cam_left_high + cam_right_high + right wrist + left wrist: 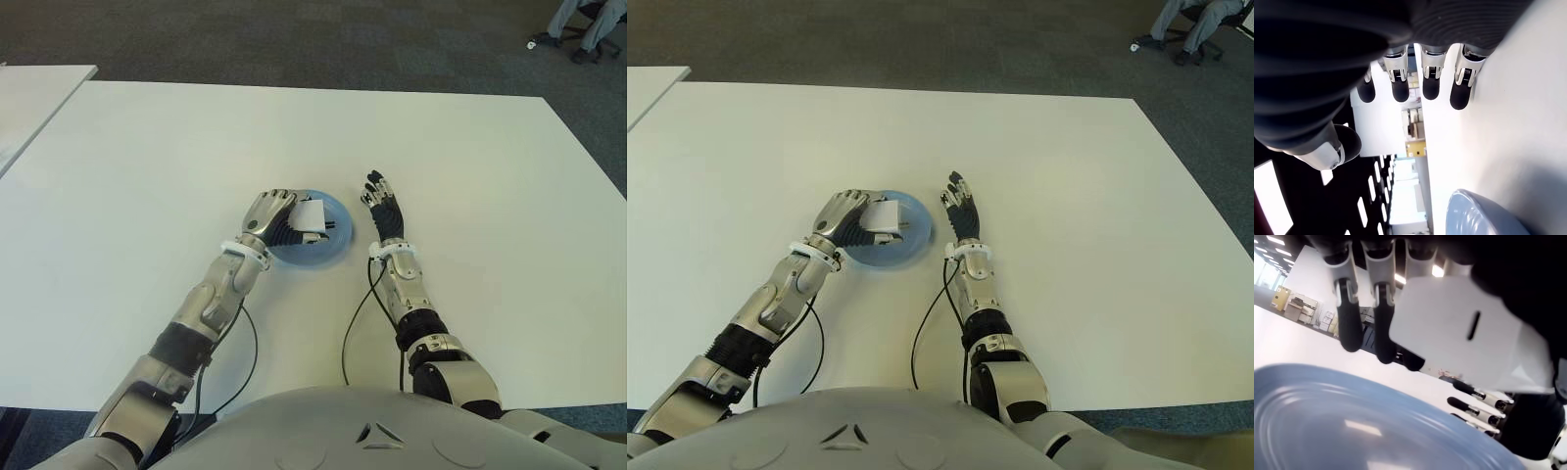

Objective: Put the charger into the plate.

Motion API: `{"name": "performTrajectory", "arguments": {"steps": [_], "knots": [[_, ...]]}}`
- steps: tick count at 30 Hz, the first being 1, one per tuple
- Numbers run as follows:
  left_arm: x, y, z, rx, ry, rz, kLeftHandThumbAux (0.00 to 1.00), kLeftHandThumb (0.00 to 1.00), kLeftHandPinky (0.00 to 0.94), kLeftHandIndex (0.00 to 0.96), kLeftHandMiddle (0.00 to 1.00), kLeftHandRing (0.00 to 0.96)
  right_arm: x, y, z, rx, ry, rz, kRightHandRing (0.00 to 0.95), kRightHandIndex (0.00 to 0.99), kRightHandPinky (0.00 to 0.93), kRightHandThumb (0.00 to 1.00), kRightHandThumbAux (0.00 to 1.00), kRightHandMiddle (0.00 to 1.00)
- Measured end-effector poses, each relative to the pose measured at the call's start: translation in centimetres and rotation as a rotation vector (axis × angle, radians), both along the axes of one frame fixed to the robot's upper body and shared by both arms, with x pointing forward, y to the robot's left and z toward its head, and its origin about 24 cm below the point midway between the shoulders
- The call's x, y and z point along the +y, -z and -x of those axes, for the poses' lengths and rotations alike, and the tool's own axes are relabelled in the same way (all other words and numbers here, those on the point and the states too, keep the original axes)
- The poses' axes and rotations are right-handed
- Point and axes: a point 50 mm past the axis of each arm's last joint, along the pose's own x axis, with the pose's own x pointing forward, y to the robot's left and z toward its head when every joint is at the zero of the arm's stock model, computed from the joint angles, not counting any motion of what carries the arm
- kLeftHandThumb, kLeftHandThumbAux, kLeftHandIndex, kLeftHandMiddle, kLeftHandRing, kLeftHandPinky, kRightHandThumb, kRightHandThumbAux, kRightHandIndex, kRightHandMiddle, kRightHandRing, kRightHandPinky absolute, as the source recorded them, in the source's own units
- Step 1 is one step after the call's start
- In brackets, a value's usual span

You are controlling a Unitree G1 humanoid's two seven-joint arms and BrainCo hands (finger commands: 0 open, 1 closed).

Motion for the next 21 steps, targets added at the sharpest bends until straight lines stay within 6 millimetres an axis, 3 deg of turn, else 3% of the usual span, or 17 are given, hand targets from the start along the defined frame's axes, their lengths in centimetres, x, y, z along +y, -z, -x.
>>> {"name": "performTrajectory", "arguments": {"steps": [4,8,16,21], "knots": [[0.3,0.1,0.3,0.044,-0.007,-0.042,0.361,0.308,0.136,0.017,0.041,0.078,0.0,0.0,0.1,-0.001,0.000,0.002,0.031,0.000,0.026,0.000,0.578,0.048],[0.2,-0.9,0.6,0.047,-0.001,-0.060,0.333,0.244,0.036,0.003,0.008,0.016,0.0,0.0,0.1,-0.002,-0.002,0.003,0.031,0.000,0.023,0.000,0.584,0.047],[0.1,-1.3,0.8,0.065,0.002,-0.078,0.359,0.239,0.001,0.007,0.000,0.000,0.0,0.0,0.1,-0.003,-0.007,0.007,0.029,0.000,0.021,0.000,0.582,0.043],[0.1,-1.7,1.0,0.052,0.007,-0.086,0.392,0.273,0.000,0.063,0.084,0.051,0.0,0.0,0.2,-0.004,-0.007,0.008,0.032,0.000,0.023,0.000,0.555,0.046]]}}
